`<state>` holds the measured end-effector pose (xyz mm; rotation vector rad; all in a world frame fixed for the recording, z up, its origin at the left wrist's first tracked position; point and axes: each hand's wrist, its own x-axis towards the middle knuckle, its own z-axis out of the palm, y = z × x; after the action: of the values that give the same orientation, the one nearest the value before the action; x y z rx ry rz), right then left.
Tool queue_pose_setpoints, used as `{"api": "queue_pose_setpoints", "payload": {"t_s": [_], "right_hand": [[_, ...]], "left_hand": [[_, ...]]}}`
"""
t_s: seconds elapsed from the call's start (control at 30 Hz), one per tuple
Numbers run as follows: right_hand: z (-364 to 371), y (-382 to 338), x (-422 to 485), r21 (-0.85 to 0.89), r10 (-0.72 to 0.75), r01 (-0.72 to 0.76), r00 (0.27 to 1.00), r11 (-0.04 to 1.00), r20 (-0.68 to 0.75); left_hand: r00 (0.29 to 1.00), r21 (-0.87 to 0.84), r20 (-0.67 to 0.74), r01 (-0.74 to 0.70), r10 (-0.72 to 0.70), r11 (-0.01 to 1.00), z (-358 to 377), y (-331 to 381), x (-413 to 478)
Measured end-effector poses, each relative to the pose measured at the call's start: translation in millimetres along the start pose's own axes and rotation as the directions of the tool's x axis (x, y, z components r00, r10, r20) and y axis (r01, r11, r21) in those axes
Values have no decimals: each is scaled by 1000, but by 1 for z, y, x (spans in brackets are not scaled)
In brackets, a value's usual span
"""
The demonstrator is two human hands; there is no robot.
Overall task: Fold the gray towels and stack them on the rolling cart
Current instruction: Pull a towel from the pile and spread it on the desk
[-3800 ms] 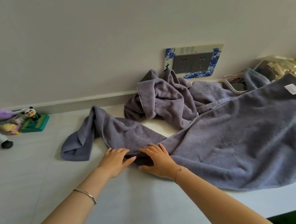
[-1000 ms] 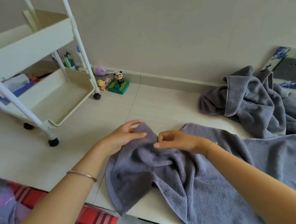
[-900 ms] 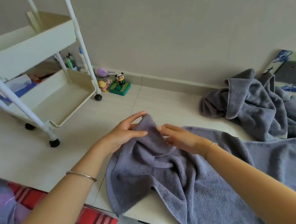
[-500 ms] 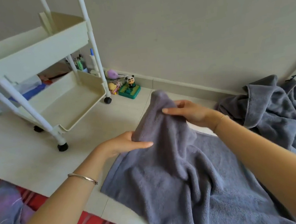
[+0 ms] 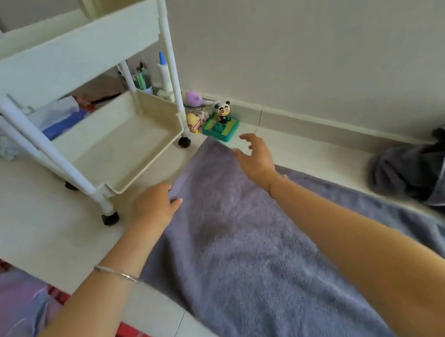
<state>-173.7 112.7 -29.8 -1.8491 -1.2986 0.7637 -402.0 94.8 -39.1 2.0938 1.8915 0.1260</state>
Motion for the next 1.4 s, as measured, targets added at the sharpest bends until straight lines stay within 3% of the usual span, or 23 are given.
{"api": "queue_pose_setpoints", "payload": {"t_s": [0.07, 0.1, 0.17, 0.23, 0.33, 0.47, 0.63, 0.73, 0.8, 0.87, 1.1, 1.23, 1.4], "right_hand": [[7, 15, -23, -73, -51, 49, 998, 996, -25], [10, 26, -34, -133, -95, 88, 994, 987, -48], [13, 44, -56, -242, -167, 144, 983, 959, -77], [16, 60, -69, -336, -195, 163, 979, 928, -64], [14, 79, -78, -449, -144, 125, 990, 885, -8], [-7, 108, -89, -620, -110, 115, 993, 776, 47], [-55, 126, -120, -596, -29, -49, 992, 801, -120], [-76, 133, -158, -577, -77, -41, 981, 816, -178], [-85, 143, -180, -565, -13, -101, 981, 819, -195], [-93, 153, -195, -562, 55, -161, 978, 811, -200], [-105, 163, -206, -588, 66, -180, 976, 789, -210], [-118, 166, -204, -588, 55, -167, 977, 791, -204], [-173, 173, -178, -489, 3, -251, 892, 835, -452]], "left_hand": [[997, 213, -57, -31, 44, 976, 11, 9, -6], [982, 234, -115, -121, 151, 965, 21, 17, -9], [902, 166, -160, -375, 401, 912, 39, 38, -18], [874, 120, -49, -476, 484, 871, 58, 60, -22], [936, 123, 102, -348, 337, 929, 86, 78, -27], [971, 138, 48, -240, 235, 961, 97, 77, -25], [989, 145, 108, -113, 98, 983, 90, 88, -20], [974, 137, 39, -228, 225, 964, 91, 115, -44], [906, 106, 58, -423, 419, 900, 100, 145, -66], [845, 103, 138, -531, 517, 841, 114, 172, -82], [907, 130, 170, -407, 384, 904, 129, 181, -63], [905, 135, 195, -407, 379, 903, 122, 179, -56], [859, 81, 169, -500, 483, 862, 115, 179, -70]]}}
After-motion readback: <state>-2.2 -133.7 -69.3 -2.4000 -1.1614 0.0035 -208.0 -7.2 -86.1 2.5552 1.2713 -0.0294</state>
